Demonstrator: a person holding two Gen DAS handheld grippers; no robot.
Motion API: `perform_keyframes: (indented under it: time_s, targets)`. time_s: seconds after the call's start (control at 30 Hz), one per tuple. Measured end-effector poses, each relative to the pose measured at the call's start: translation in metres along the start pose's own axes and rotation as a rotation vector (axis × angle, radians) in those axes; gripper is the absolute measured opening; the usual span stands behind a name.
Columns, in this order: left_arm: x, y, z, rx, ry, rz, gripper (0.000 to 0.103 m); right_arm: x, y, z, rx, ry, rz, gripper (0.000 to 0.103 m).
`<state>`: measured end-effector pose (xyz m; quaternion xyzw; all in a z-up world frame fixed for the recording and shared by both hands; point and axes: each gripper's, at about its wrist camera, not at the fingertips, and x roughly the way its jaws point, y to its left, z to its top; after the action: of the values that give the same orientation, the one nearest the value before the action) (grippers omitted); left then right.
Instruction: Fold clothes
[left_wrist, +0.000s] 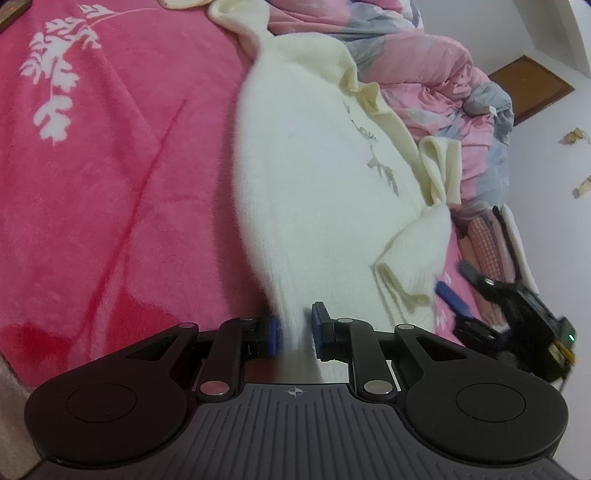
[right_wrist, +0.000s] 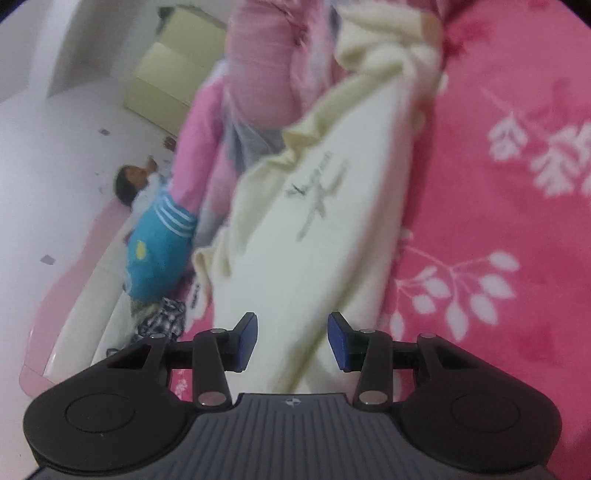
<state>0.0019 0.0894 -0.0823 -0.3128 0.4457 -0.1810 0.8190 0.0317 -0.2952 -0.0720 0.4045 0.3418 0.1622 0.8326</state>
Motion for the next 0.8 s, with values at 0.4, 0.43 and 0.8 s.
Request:
perform_keyframes:
  time_s: [0.4, 0.43, 0.8]
  targets:
    - [-0.001, -0.002, -0.003, 0.028, -0.016, 0.019, 0.014, -0.025, -0.028, 0.008, 0.113, -0.086, 0.058, 0.009]
    - [-0.001, -0.001, -0.002, 0.024, -0.013, 0.019, 0.013, -0.043, -0.027, 0.011, 0.092, -0.125, 0.057, 0.009]
    - [-0.005, -0.007, 0.0, 0.055, -0.015, 0.059, 0.012, -0.103, -0.078, 0.032, -0.045, -0.151, -0.271, 0.009]
